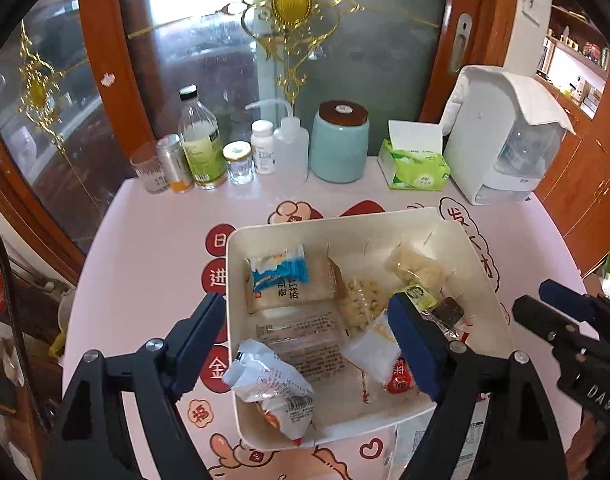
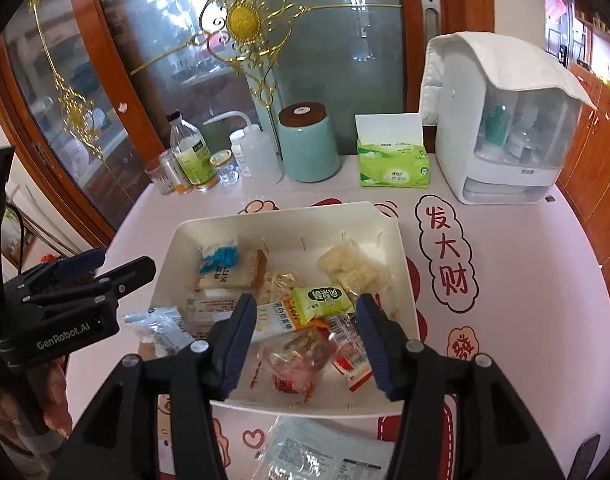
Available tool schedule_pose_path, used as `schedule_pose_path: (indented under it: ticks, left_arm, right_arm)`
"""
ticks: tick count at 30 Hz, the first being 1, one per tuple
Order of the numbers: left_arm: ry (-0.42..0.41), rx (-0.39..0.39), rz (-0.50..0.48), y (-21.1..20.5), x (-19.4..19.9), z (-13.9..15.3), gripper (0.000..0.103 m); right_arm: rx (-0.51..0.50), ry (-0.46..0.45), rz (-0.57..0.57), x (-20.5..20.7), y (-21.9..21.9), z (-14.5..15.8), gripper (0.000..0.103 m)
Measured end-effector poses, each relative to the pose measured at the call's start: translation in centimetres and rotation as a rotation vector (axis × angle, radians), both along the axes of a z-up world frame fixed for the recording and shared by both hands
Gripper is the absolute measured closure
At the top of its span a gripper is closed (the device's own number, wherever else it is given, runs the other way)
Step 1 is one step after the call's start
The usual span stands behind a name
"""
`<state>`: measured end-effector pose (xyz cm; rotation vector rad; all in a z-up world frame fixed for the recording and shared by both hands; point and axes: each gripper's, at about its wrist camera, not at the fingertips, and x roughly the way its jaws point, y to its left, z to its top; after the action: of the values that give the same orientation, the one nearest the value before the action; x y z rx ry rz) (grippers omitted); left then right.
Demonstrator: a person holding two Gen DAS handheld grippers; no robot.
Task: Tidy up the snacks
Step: 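Drop both snacks into the tray and open both tools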
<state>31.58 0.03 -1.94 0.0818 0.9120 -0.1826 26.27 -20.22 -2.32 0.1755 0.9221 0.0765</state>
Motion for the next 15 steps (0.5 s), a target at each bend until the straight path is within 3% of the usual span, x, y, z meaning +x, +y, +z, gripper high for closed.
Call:
schedule_pose_path:
  ticks: [8,15]
  left_arm:
    - [-0.076,0.01,-0.054,-2.1,-4.7,3.2,0.017]
    - [-0.1,-0.003,-0.15,-5.7,-9.3,4.0,0.01]
  right_arm:
    - [0.013,-0.036,-0.014,-4.8,-3.2,2.1,0.051]
    - [0.047,-0.028,-0.075,-10.1,-7.2,1.4,0.048]
